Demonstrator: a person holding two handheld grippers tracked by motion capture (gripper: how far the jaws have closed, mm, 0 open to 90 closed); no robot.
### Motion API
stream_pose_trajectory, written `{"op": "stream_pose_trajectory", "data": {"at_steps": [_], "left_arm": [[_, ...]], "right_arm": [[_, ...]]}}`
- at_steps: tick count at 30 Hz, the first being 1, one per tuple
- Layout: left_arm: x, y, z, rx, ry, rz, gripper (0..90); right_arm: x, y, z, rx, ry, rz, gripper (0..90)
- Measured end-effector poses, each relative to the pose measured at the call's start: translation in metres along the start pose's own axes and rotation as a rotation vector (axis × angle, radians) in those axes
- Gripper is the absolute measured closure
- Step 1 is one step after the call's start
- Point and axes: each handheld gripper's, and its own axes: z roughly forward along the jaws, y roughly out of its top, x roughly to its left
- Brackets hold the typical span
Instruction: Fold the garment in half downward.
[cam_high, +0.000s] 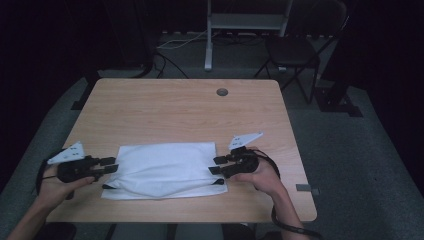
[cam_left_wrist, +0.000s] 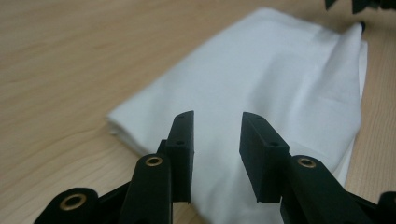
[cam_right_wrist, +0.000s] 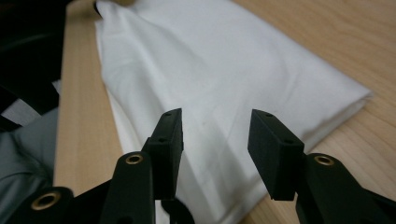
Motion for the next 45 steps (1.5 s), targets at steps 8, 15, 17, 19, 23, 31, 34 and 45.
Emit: {"op": "stream_pose_trajectory", "data": {"at_steps": [8,15,17,19,23,31,34,45], "left_arm": [[-0.015,-0.009,0.013,0.088,-0.050,0.037,64.2],[-0.017,-0.016,0.012,0.106,-0.057,0.017,63.3],[-0.017,-0.016,0.013,0.110,-0.056,0.016,62.8],[-0.017,-0.015,0.014,0.120,-0.055,0.021,62.1],[-0.016,-0.011,0.018,0.133,-0.038,0.026,60.0],[0.005,0.008,0.040,0.158,0.037,0.033,57.4],[0.018,0.020,0.056,0.170,0.073,0.027,55.7],[0.043,0.052,0.093,0.145,0.170,-0.074,53.5]], "right_arm": [[0.010,-0.010,0.021,0.133,0.002,-0.030,54.1],[0.014,-0.016,0.021,0.123,-0.014,-0.031,51.4],[0.016,-0.016,0.021,0.129,-0.018,-0.042,50.6],[0.019,-0.016,0.021,0.134,-0.033,-0.056,49.2],[0.025,-0.015,0.023,0.144,-0.067,-0.084,47.7],[0.016,-0.009,0.029,0.137,-0.196,-0.070,42.9],[0.008,-0.005,0.031,0.133,-0.241,-0.043,42.5],[-0.040,0.011,0.026,0.094,-0.345,0.082,34.5]]}}
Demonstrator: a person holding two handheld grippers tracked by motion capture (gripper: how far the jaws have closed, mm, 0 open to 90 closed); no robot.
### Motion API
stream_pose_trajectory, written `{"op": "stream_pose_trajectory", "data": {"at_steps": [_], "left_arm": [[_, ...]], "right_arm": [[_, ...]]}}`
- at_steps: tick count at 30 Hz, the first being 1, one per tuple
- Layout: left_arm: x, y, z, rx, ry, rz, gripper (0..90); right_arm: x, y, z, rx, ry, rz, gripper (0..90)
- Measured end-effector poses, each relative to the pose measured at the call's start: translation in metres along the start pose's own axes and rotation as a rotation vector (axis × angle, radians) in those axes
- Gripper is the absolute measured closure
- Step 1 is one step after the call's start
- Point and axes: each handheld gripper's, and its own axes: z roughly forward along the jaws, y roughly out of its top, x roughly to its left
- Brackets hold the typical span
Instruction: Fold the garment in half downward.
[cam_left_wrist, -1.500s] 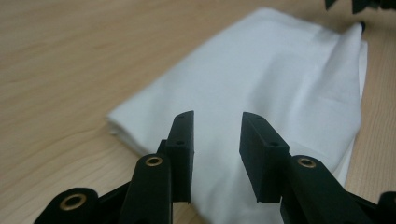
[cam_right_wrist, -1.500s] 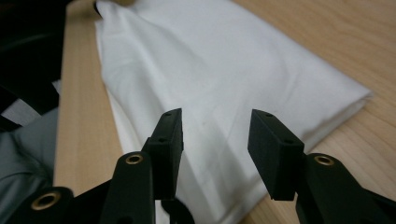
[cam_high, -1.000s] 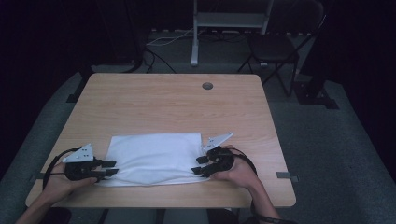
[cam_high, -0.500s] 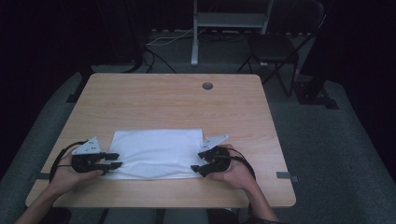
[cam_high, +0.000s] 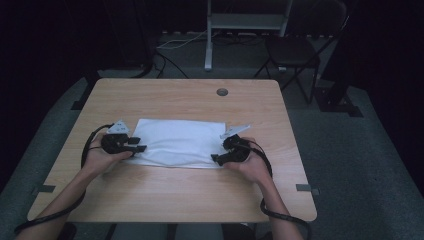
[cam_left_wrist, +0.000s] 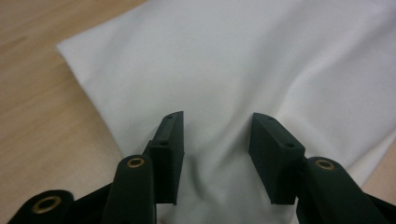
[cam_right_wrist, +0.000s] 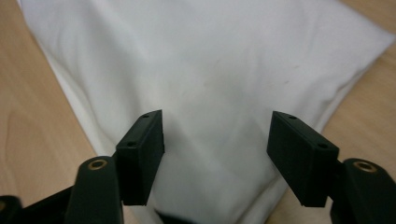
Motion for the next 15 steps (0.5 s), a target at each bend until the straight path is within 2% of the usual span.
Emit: {"op": "stream_pose_trajectory", "data": {"at_steps": [2,4,5,7,10,11,15], "left_arm": [[-0.004,0.003,-0.004,-0.019,0.020,-0.019,53.4],[-0.012,0.001,-0.005,0.012,0.021,0.006,53.4],[-0.017,-0.002,-0.006,0.042,0.018,0.035,53.4],[-0.023,-0.007,-0.007,0.064,0.026,0.055,53.1],[-0.024,-0.012,-0.011,0.060,0.026,0.043,53.1],[-0.025,-0.012,-0.012,0.061,0.031,0.045,53.0],[-0.026,-0.012,-0.011,0.057,0.031,0.040,50.5]], "right_arm": [[-0.004,0.009,-0.003,-0.053,-0.025,0.051,33.1],[0.000,0.014,-0.003,-0.064,-0.043,0.060,32.0],[0.004,0.016,-0.002,-0.056,-0.046,0.052,31.8],[0.017,0.017,0.005,-0.020,-0.039,0.020,31.3],[0.026,0.010,0.015,0.063,-0.049,-0.022,30.1],[0.025,0.007,0.015,0.042,-0.050,-0.019,30.7],[0.018,0.002,0.011,0.023,-0.060,-0.017,30.5]]}}
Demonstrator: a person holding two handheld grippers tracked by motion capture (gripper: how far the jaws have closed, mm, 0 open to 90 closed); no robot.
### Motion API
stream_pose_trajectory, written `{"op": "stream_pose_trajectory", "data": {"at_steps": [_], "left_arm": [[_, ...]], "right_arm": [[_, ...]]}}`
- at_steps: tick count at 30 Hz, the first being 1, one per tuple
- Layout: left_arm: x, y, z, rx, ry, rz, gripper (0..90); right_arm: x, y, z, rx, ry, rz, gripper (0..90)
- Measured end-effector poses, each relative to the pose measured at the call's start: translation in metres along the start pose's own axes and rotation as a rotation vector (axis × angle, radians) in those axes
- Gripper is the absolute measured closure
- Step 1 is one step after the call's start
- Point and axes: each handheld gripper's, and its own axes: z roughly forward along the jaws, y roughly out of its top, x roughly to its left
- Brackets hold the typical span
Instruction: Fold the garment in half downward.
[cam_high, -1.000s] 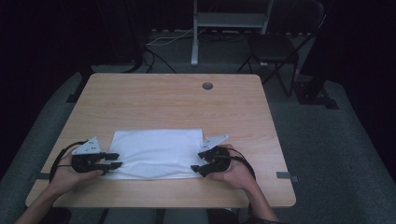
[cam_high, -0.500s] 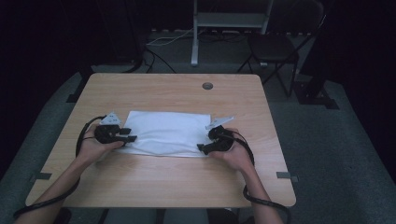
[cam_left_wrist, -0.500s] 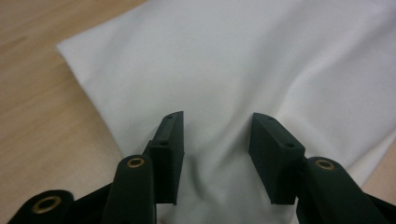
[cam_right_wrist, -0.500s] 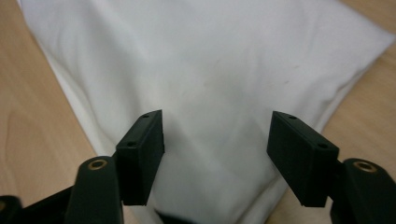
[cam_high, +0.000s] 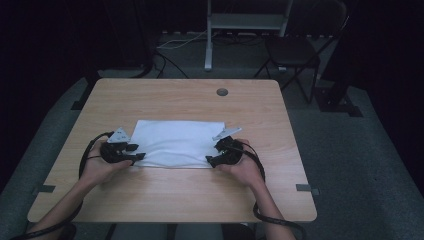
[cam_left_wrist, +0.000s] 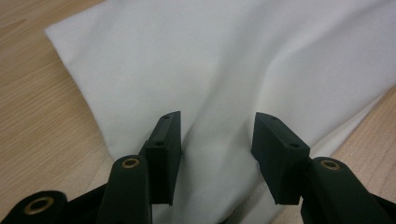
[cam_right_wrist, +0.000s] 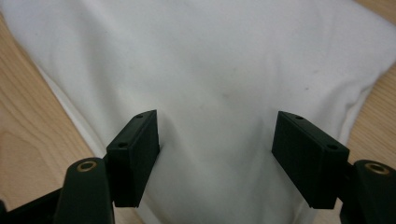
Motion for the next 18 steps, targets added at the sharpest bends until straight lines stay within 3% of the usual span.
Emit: {"op": "stream_pose_trajectory", "data": {"at_steps": [3,7,9,14,15,18], "left_arm": [[0.002,0.008,0.010,-0.016,0.019,-0.016,49.8],[0.011,0.015,0.015,-0.039,0.023,-0.045,48.8],[0.012,0.014,0.011,-0.053,0.020,-0.045,48.3],[0.011,0.006,0.012,-0.029,0.036,-0.029,48.2],[0.010,0.005,0.012,-0.038,0.037,-0.033,47.9],[0.012,0.004,0.012,-0.038,0.038,-0.046,47.2]], "right_arm": [[-0.010,0.003,0.005,-0.016,-0.026,0.022,29.2],[-0.018,0.013,0.007,0.002,-0.063,0.035,28.2],[-0.016,0.015,-0.002,-0.049,-0.050,0.057,28.8],[-0.015,0.002,-0.001,0.002,-0.067,0.057,29.3],[-0.017,-0.002,0.000,-0.017,-0.060,0.080,29.5],[-0.017,-0.006,-0.001,-0.045,-0.067,0.079,30.1]]}}
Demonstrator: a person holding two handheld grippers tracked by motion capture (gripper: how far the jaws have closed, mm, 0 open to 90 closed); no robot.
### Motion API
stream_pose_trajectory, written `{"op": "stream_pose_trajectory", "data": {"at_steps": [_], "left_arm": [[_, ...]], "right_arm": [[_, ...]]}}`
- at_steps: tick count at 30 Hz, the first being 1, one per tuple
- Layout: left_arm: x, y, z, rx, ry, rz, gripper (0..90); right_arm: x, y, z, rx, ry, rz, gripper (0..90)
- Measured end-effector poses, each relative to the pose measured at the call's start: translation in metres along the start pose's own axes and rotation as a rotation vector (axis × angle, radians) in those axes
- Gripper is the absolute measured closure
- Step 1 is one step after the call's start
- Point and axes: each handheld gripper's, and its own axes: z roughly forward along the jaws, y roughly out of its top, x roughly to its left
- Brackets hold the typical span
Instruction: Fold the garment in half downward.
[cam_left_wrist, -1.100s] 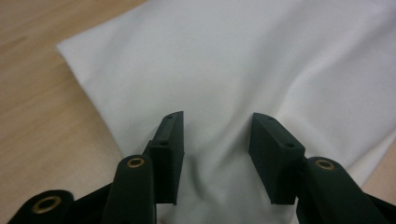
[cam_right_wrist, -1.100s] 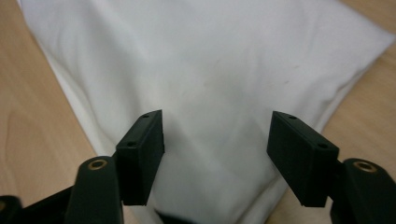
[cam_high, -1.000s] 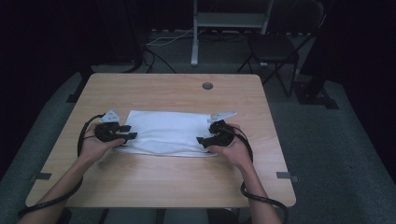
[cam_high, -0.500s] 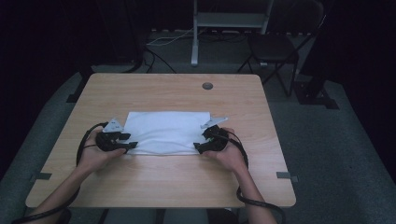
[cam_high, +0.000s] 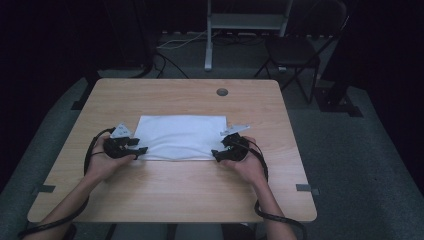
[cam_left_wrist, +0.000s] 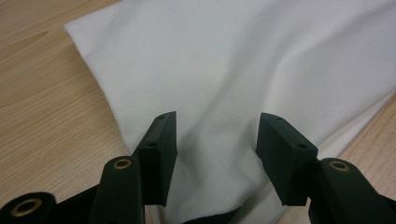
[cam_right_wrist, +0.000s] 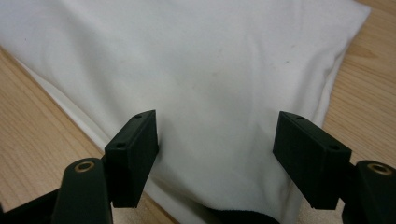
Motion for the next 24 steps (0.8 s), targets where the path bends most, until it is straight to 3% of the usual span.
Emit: {"op": "stream_pose_trajectory", "data": {"at_steps": [7,12,14,17,24], "left_arm": [[0.004,0.006,0.007,-0.003,-0.029,-0.009,41.5],[0.006,0.005,0.005,-0.050,-0.049,-0.051,33.3],[0.007,0.005,0.001,-0.077,-0.058,-0.066,30.6],[0.009,0.004,-0.009,-0.107,-0.061,-0.079,30.4],[0.012,0.002,-0.024,-0.138,-0.040,-0.097,29.1]], "right_arm": [[-0.005,-0.001,0.000,-0.015,-0.024,0.014,29.7],[-0.003,0.002,-0.002,-0.017,-0.039,0.048,19.9],[-0.004,0.002,-0.006,-0.038,-0.038,0.078,12.6],[-0.005,0.000,-0.012,-0.063,-0.027,0.115,12.5],[-0.003,-0.006,-0.021,-0.089,-0.025,0.114,12.5]]}}
